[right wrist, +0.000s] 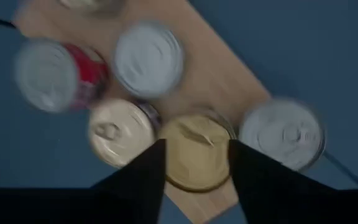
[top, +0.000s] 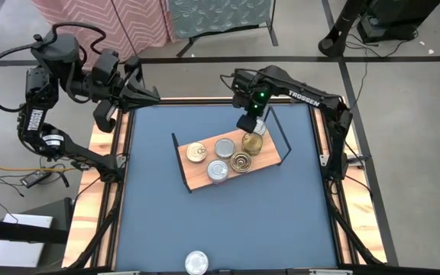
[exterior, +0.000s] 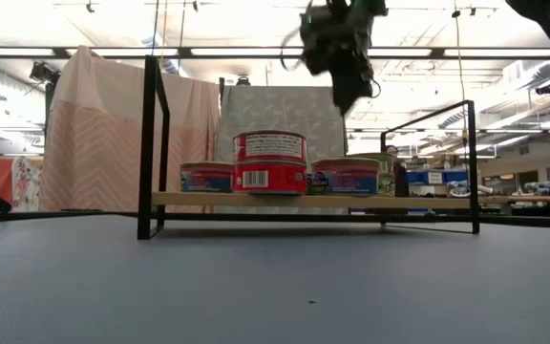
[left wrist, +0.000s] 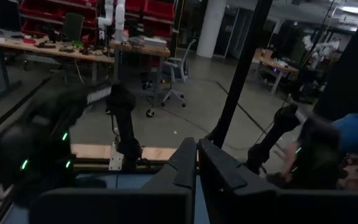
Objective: Stack canned seafood by type on shelf
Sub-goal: Stack the green tuna can on top of the green tuna can on the shelf
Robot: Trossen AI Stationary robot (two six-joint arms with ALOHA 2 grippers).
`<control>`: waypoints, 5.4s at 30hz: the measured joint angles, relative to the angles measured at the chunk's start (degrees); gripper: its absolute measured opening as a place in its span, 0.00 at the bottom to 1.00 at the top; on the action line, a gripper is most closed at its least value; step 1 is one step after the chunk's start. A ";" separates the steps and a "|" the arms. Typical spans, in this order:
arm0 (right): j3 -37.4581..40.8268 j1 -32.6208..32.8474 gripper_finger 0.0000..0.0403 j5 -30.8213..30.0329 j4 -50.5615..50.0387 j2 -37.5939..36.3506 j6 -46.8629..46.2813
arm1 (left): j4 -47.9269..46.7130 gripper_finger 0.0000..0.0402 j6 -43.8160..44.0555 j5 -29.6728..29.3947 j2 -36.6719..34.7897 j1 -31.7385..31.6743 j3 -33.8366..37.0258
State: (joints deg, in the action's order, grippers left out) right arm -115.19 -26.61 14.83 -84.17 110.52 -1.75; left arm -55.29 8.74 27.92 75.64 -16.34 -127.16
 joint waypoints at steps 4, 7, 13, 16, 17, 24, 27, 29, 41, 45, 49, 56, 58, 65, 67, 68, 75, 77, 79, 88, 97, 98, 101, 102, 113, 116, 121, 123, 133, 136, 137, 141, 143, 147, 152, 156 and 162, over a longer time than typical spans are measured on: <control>-10.46 5.04 0.19 -0.91 -0.12 0.00 -0.02 | -2.43 0.06 -1.28 -0.50 -0.03 1.10 0.01; -18.65 11.04 0.04 -5.85 0.83 -0.04 -0.24 | -3.85 0.06 -2.28 -1.21 -2.14 2.70 0.01; -14.09 23.80 0.02 -11.11 13.04 -4.94 -9.61 | -12.19 0.06 -3.36 -6.64 -8.24 6.80 -0.08; -10.81 28.16 0.02 -13.92 16.50 -5.75 -16.26 | -13.47 0.06 -0.88 -11.04 -9.91 8.82 1.06; -9.90 29.26 0.02 -14.68 17.86 -5.89 -18.37 | -13.51 0.06 -0.33 -11.93 -10.57 9.32 2.24; -0.70 35.77 0.01 -21.13 37.21 -6.38 -35.35 | -10.64 0.06 6.70 -12.25 -18.78 12.53 22.70; 4.36 38.98 0.01 -26.67 48.62 -6.38 -43.87 | 1.36 0.06 10.80 -9.91 -24.68 15.61 38.11; 6.55 41.23 0.01 -31.26 52.73 -6.30 -48.23 | 13.94 0.06 15.12 -6.23 -29.04 17.83 49.34; 8.52 52.77 0.01 -61.72 58.09 -9.16 -53.99 | 78.33 0.06 47.97 -13.36 -45.47 37.42 102.17; 8.50 54.38 0.01 -66.27 56.40 -13.00 -49.40 | 80.77 0.05 47.09 -17.95 -43.95 43.60 107.40; 8.50 54.70 0.01 -65.96 54.66 -17.02 -46.27 | 77.14 0.04 46.10 -19.97 -39.10 48.04 107.89; 8.48 56.63 0.01 -65.25 57.58 -23.14 -37.29 | 77.27 0.02 49.60 -25.38 -23.96 52.43 107.89; 8.48 57.65 0.01 -63.31 61.25 -24.39 -32.34 | 80.07 0.02 51.30 -26.08 -18.78 53.06 107.89; 8.43 62.24 0.01 -49.50 73.06 -26.83 -14.34 | 112.60 0.02 45.91 -28.32 -1.80 53.64 107.80; 8.43 63.59 0.01 -47.72 73.03 -27.10 -12.64 | 120.33 0.02 44.70 -28.26 2.53 53.62 107.76; 8.45 64.28 0.01 -46.88 72.99 -27.22 -11.87 | 122.42 0.02 44.33 -28.20 4.54 53.62 107.74; 8.45 68.41 0.01 -36.78 73.03 -29.08 -6.74 | 122.55 0.02 44.58 -23.52 16.39 53.64 105.28; 8.45 69.51 0.01 -34.10 72.97 -29.46 -5.58 | 122.46 0.02 42.78 -21.94 19.68 53.64 103.63; 8.45 70.40 0.01 -32.42 72.90 -29.90 -4.66 | 122.06 0.02 41.67 -20.37 22.69 53.51 101.40; 8.45 71.80 0.02 -33.16 71.93 -31.24 -4.03 | 103.17 0.02 35.63 -11.48 29.02 53.42 89.99; 8.45 72.04 0.02 -33.16 71.22 -31.04 -4.03 | 86.90 0.02 29.07 -14.87 29.04 53.37 84.24; 8.45 72.04 0.02 -33.16 71.20 -31.01 -4.07 | 86.26 0.02 29.02 -15.03 29.04 53.35 84.24; 8.45 72.30 0.02 -33.17 71.32 -31.01 -4.20 | 85.83 0.02 28.98 -15.66 29.02 53.35 84.20; 8.45 72.40 0.02 -33.16 71.36 -31.01 -4.17 | 85.05 0.02 28.98 -15.88 29.02 53.37 84.20; 8.45 74.30 0.02 -33.26 71.41 -31.01 -4.05 | 80.42 0.02 30.44 -16.06 28.67 53.35 83.98; 8.45 74.56 0.02 -33.33 71.06 -31.01 -4.05 | 78.73 0.02 30.44 -16.08 28.64 53.32 83.96; 8.45 74.65 0.02 -33.33 70.30 -31.01 -4.05 | 75.80 0.02 30.35 -16.35 28.50 53.31 83.96; 8.45 74.64 0.02 -33.31 70.30 -31.00 -4.05 | 75.67 0.02 29.92 -16.62 28.51 53.31 83.96; 8.48 74.67 0.02 -33.14 70.31 -30.97 -4.12 | 68.41 0.02 27.21 -23.26 28.91 51.70 84.18; 8.48 74.69 0.02 -33.12 70.37 -30.93 -4.25 | 68.23 0.02 27.39 -23.60 28.92 51.32 84.32; 8.48 74.69 0.02 -33.14 70.41 -30.93 -4.25 | 68.46 0.02 27.26 -23.47 28.93 51.31 84.31; 8.48 74.69 0.02 -33.14 70.49 -30.93 -4.25 | 68.72 0.02 27.18 -23.83 28.94 51.32 84.37; 8.48 74.69 0.02 -33.14 70.48 -30.93 -4.24 | 68.62 0.02 27.21 -24.04 28.93 51.34 84.35; 8.48 74.69 0.02 -33.14 70.39 -30.93 -4.25 | 67.02 0.02 27.49 -24.75 28.19 51.36 84.20; 8.48 74.69 0.02 -33.14 70.01 -30.93 -4.25 | 56.45 0.03 25.71 -29.53 21.83 50.13 84.46; 8.48 74.69 0.02 -33.18 69.08 -30.93 -4.25 | 43.67 0.06 25.14 -36.76 12.38 47.92 84.81; 8.48 74.69 0.02 -33.36 67.61 -30.93 -4.29 | 45.16 0.15 29.59 -35.86 0.51 47.06 84.63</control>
State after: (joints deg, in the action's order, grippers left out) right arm -106.72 48.07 -18.52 -16.57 79.59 -6.04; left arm -10.13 38.33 -7.94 76.15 30.72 -42.53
